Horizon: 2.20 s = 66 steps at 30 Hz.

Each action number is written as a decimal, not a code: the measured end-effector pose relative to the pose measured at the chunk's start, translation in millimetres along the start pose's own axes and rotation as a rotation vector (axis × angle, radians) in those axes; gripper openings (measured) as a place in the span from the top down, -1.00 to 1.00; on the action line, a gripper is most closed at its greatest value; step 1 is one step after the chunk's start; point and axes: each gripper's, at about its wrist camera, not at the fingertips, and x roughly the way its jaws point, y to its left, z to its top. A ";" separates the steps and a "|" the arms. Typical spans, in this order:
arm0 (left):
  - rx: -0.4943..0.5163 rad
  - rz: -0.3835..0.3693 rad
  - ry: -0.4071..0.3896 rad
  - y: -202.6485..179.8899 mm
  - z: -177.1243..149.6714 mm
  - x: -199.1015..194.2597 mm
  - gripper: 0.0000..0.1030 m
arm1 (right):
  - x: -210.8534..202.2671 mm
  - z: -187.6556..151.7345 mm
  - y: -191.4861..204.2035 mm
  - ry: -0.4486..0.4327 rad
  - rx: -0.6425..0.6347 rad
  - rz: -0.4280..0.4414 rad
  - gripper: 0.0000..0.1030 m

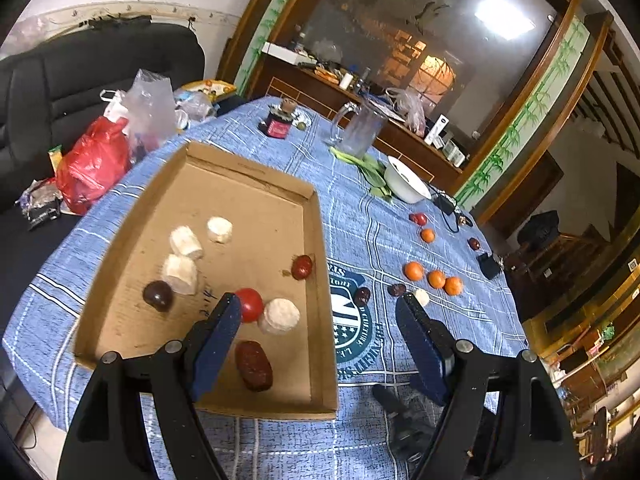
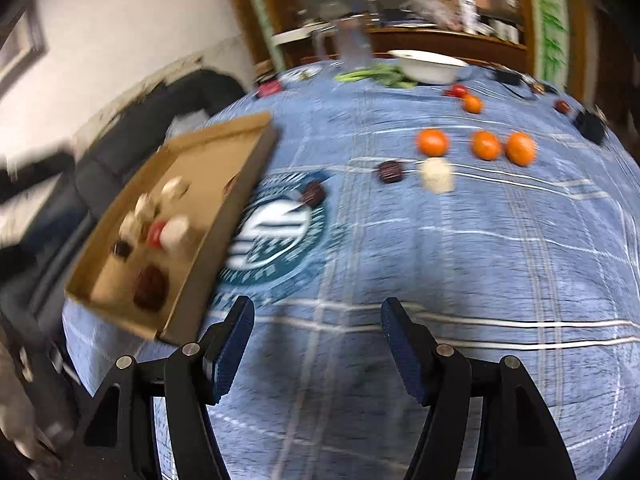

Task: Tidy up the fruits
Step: 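Move both tools back from the box toward the remaining fruits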

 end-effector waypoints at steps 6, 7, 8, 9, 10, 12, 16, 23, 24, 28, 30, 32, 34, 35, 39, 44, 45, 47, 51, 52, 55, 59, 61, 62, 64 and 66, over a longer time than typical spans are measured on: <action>0.021 -0.002 -0.003 0.9 -1.1 -3.2 -0.53 | 15.2 -4.8 43.7 0.029 -0.149 -0.022 -0.37; 0.020 -0.006 0.002 1.8 -1.7 -2.5 -0.53 | 16.1 -6.6 46.4 0.025 -0.158 -0.039 -0.37; 0.018 -0.007 0.004 2.5 -2.4 -2.1 -0.53 | 16.4 -7.6 49.2 0.020 -0.170 -0.054 -0.37; 0.015 -0.007 0.005 3.4 -2.8 -1.9 -0.53 | 17.3 -7.3 50.4 0.020 -0.170 -0.052 -0.37; 0.011 -0.007 0.004 4.5 -2.9 -2.1 -0.53 | 17.4 -7.3 49.7 0.024 -0.162 -0.044 -0.37; 0.004 -0.007 -0.001 5.4 -2.7 -3.0 -0.53 | 17.7 -7.6 48.3 0.033 -0.139 -0.016 -0.36; 0.012 -0.005 -0.005 2.1 -3.9 -3.7 -0.53 | 17.5 -8.6 49.0 0.032 -0.142 0.004 -0.35; 0.087 0.002 -0.007 -15.4 -8.9 -6.6 -0.53 | 2.6 -2.2 31.9 0.003 -0.113 0.062 -0.36; 0.102 0.010 -0.011 -18.2 -9.7 -7.5 -0.53 | -3.6 2.0 22.9 -0.017 -0.086 0.045 -0.37; 0.137 0.011 0.002 -26.1 -13.3 -3.7 -0.53 | -22.6 14.5 -25.9 -0.064 0.065 0.027 -0.47; 0.147 0.008 0.021 -30.5 -16.3 1.5 -0.53 | -29.4 16.6 -50.0 -0.076 0.131 0.011 -0.48; 0.161 0.006 0.036 -35.3 -19.8 6.3 -0.53 | -33.3 17.4 -69.0 -0.084 0.180 -0.015 -0.48; 0.182 0.004 0.055 -42.0 -24.6 12.4 -0.53 | -36.4 15.5 -89.5 -0.089 0.230 -0.036 -0.48; 0.192 0.002 0.065 -45.5 -27.0 15.7 -0.54 | -37.9 14.2 -97.7 -0.091 0.251 -0.044 -0.48; 0.230 0.001 0.107 -58.1 -36.7 31.8 -0.54 | -39.8 8.7 -119.2 -0.092 0.302 -0.051 -0.51; 0.294 0.001 0.180 -77.8 -45.1 66.1 -0.54 | -34.7 3.7 -137.1 -0.074 0.328 -0.053 -0.52; 0.306 -0.001 0.189 -81.4 -45.8 71.4 -0.53 | -32.8 3.9 -139.1 -0.071 0.331 -0.051 -0.52; 0.320 -0.013 0.211 -88.9 -45.3 84.6 -0.53 | -29.1 6.1 -141.7 -0.056 0.327 -0.050 -0.52; 0.310 -0.040 0.252 -100.9 -37.9 112.5 -0.53 | -26.7 16.6 -145.4 -0.040 0.289 -0.057 -0.51; 0.315 -0.038 0.252 -105.1 -36.2 118.4 -0.53 | -26.6 21.1 -147.1 -0.036 0.276 -0.062 -0.51; 0.337 -0.036 0.257 -119.1 -34.1 135.0 -0.53 | -24.1 32.4 -156.1 -0.024 0.266 -0.070 -0.52; 0.396 -0.055 0.262 -139.8 -35.1 156.7 -0.53 | -18.1 48.2 -174.9 -0.008 0.275 -0.100 -0.51; 0.419 -0.069 0.268 -149.5 -35.3 167.0 -0.52 | -14.5 55.9 -187.2 -0.004 0.285 -0.119 -0.51; 0.430 -0.081 0.266 -154.4 -35.6 170.4 -0.46 | -13.2 58.6 -191.9 -0.004 0.288 -0.130 -0.51; 0.472 -0.099 0.263 -167.7 -36.0 178.2 -0.29 | -8.8 66.1 -204.1 -0.006 0.294 -0.161 -0.51; 0.511 -0.121 0.262 -180.6 -36.6 187.9 -0.18 | -2.7 73.8 -214.5 -0.004 0.298 -0.180 -0.51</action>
